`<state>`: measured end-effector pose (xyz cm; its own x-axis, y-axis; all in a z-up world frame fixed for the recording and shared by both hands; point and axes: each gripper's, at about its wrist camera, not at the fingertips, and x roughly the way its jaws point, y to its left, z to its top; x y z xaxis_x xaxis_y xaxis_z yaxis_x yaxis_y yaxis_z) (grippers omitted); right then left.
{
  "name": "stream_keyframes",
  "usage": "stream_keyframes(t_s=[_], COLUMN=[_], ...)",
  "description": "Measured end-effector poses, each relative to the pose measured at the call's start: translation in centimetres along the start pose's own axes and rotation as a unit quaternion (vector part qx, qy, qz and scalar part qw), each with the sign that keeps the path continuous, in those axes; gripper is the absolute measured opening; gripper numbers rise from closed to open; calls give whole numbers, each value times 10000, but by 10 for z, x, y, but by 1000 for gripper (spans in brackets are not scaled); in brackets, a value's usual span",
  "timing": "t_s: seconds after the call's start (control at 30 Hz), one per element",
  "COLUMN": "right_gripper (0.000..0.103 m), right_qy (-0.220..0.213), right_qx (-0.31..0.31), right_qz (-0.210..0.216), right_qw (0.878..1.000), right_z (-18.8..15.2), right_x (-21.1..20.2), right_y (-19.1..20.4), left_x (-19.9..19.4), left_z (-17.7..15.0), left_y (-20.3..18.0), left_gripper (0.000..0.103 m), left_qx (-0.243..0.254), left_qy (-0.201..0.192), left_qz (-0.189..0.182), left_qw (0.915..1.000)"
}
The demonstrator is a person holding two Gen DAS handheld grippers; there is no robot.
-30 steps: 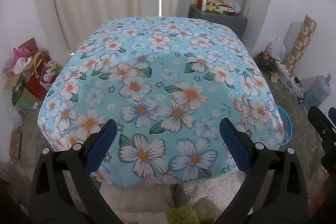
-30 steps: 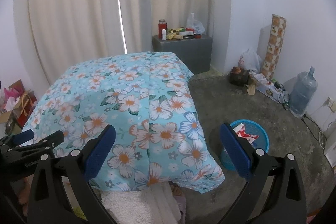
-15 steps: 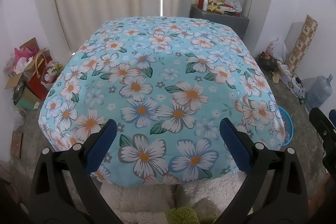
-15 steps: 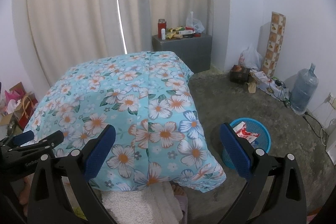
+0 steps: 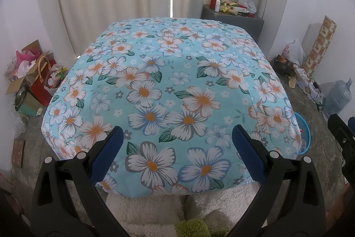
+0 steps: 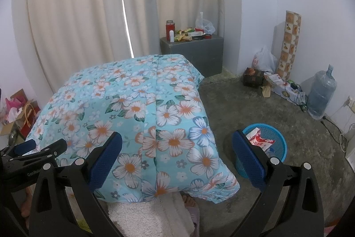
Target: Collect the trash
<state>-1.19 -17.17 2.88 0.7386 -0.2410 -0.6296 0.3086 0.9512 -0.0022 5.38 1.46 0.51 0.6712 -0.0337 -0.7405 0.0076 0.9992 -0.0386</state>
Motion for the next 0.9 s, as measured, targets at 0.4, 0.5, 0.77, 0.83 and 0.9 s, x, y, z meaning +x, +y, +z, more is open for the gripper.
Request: stream_keyframes(t_s=[0.4, 0.5, 0.77, 0.83, 0.9], right_gripper=[96, 96, 96, 96, 96], right_qy=[485, 615, 1026, 1166, 1275], right_qx=[-137, -102, -96, -113, -135], right_qz=[-278, -335, -530, -589, -646], right_qw=[9983, 9975, 9933, 9914, 9896], right_z=[-9, -12, -27, -33, -37], right_x=[12, 14, 21, 25, 27], right_y=[10, 10, 16, 16, 13], left_x=[2, 5, 11, 12, 12], left_z=[-3, -5, -8, -9, -12], left_y=[8, 7, 4, 0, -3], left_gripper=[94, 94, 94, 94, 94], left_qx=[3, 37, 90, 132, 178], left_qy=[151, 218, 338, 382, 407], left_qz=[52, 98, 205, 215, 229], left_qw=[9999, 9997, 9992, 9990, 9988])
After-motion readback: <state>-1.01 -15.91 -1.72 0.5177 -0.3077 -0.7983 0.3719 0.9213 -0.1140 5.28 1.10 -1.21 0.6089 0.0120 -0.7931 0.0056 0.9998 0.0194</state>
